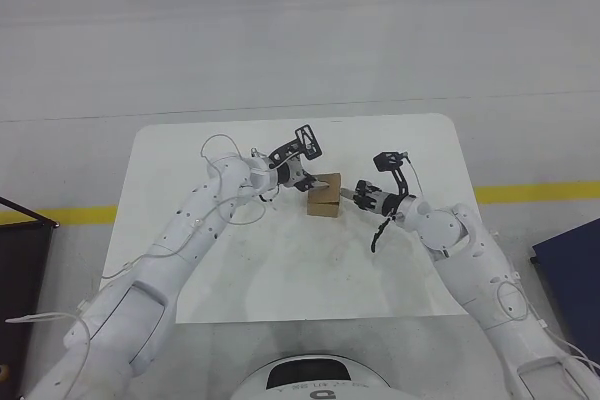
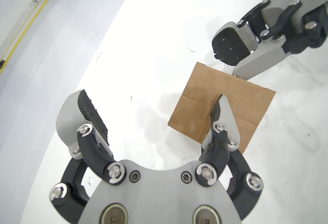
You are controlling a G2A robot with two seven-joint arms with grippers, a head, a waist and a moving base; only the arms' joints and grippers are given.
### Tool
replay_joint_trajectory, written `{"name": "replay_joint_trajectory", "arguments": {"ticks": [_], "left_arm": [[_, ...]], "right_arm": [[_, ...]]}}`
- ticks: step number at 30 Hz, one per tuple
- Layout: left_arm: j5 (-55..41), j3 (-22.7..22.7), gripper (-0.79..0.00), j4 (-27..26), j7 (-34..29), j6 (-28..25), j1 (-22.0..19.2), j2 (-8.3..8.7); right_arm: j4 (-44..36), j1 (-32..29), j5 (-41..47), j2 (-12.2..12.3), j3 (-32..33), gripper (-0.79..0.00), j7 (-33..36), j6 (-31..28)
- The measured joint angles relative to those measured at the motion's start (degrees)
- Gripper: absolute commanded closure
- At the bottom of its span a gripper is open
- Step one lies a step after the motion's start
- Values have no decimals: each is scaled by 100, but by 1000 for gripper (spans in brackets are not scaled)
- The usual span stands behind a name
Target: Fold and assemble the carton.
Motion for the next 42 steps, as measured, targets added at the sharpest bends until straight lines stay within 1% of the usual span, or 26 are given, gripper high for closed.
{"name": "replay_joint_trajectory", "arguments": {"ticks": [12,28,30,32,33,36,37,39,42], "left_arm": [[34,-36,-785,-8,28,-35,17,10],[109,-2,-785,36,-60,-9,8,-13],[137,12,-785,44,-85,21,4,-20],[155,23,-785,52,-103,44,1,-26],[159,28,-785,57,-109,53,-1,-30],[161,34,-785,68,-112,51,-7,-38],[162,35,-785,70,-107,49,-9,-39],[170,33,-785,76,-85,50,-11,-41],[177,32,-785,82,-74,53,-13,-44]], "right_arm": [[-4,53,33,-14,-82,-446,108,20],[-86,56,-289,-13,-156,-428,104,209],[-115,55,-444,-7,-162,-462,73,274],[-161,39,-622,-2,-158,-523,-3,375],[-197,17,-687,2,-130,-542,-67,442],[-279,-60,-621,22,23,-529,-189,468],[-301,-86,-566,26,65,-505,-215,439],[-321,-135,-313,29,139,-468,-214,261],[-318,-130,-82,33,145,-453,-56,10]]}}
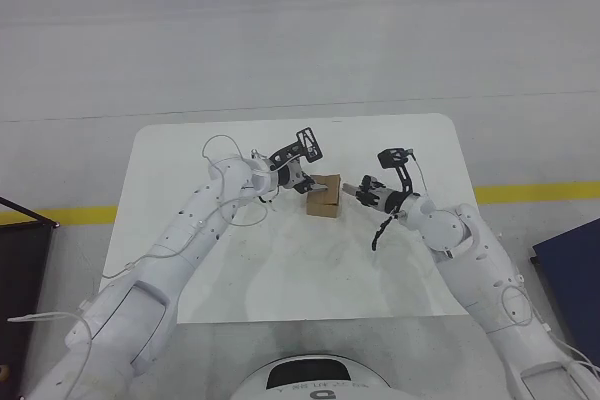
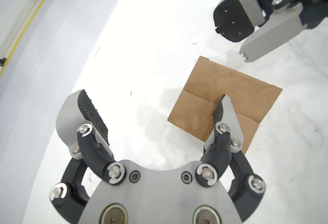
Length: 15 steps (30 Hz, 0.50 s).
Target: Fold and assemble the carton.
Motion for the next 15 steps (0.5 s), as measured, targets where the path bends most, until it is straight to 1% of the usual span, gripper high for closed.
{"name": "replay_joint_trajectory", "arguments": {"ticks": [4,10,14,15], "left_arm": [[6,2,-785,4,-7,-11,-6,-6],[-2,1,-785,21,5,-63,-14,-12],[-16,-4,-785,38,20,-74,-15,-17],[-17,-3,-785,41,26,-78,-15,-19]], "right_arm": [[35,81,-77,-17,-150,-431,168,-21],[219,269,-302,-57,-367,-366,266,244],[256,290,-203,-65,-370,-385,288,219],[263,290,-121,-63,-343,-425,299,173]]}}
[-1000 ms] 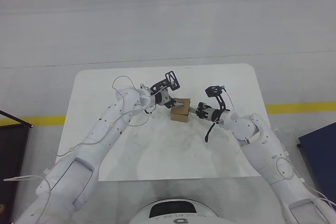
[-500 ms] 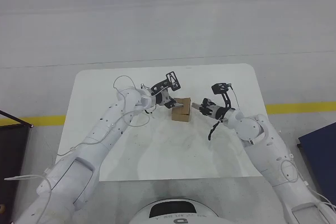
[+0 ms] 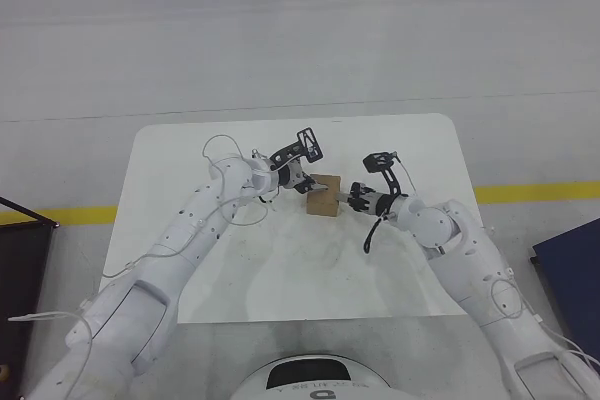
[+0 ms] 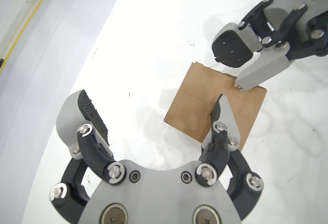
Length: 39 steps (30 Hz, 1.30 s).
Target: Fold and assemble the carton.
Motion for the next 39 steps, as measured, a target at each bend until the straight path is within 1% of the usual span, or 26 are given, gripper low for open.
{"name": "replay_joint_trajectory", "arguments": {"ticks": [1,6,9,11,12,13,16,18,20,24,30,36,39], "left_arm": [[0,1,-785,3,5,-1,-1,-2],[-20,-24,-785,11,69,-15,-17,-3],[-116,-167,-785,-20,233,-28,-29,40],[-113,-303,-785,-83,320,-1,-33,97],[-75,-404,-785,-150,353,44,-28,142],[-56,-447,-785,-177,364,64,-25,160],[-50,-443,-785,-181,364,70,-21,163],[-52,-439,-785,-178,362,68,-21,161],[-52,-439,-785,-178,362,67,-22,161],[-53,-439,-785,-178,362,67,-22,161],[-53,-440,-785,-178,362,67,-22,161],[-53,-440,-785,-178,362,67,-22,161],[-53,-440,-785,-178,362,67,-22,161]], "right_arm": [[6,2,66,2,26,-477,8,-37],[24,19,382,14,186,-471,-27,-135],[-48,-30,418,35,298,-449,-94,-189],[-136,-92,403,57,399,-360,-150,-239],[-230,-144,373,75,473,-256,-182,-292],[-321,-189,343,90,525,0,-191,-350],[-682,-318,175,137,647,0,-128,-543],[-901,-335,-19,150,624,0,-59,-564],[-1019,-283,-136,141,521,0,1,-534],[-1083,-26,-517,85,104,0,112,-464],[-865,238,-1085,5,-427,0,-4,-555],[-497,436,-1365,-46,-710,0,-136,-811],[-413,462,-1486,-57,-764,0,-231,-845]]}}
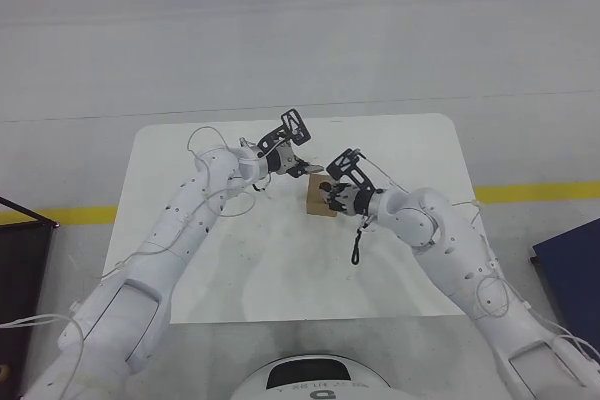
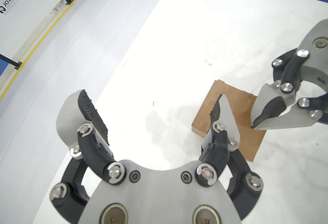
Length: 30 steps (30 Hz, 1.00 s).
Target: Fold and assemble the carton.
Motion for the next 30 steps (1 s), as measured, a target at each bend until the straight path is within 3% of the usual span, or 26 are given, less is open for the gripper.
{"name": "replay_joint_trajectory", "arguments": {"ticks": [10,21,30], "left_arm": [[0,0,-785,0,0,0,0,0],[0,0,-785,0,0,0,0,0],[0,0,-785,0,0,0,0,0]], "right_arm": [[-243,-180,-55,28,167,0,-346,-39],[69,-26,-192,-2,52,0,-17,111],[-187,-234,-36,70,388,0,-137,-87]]}}
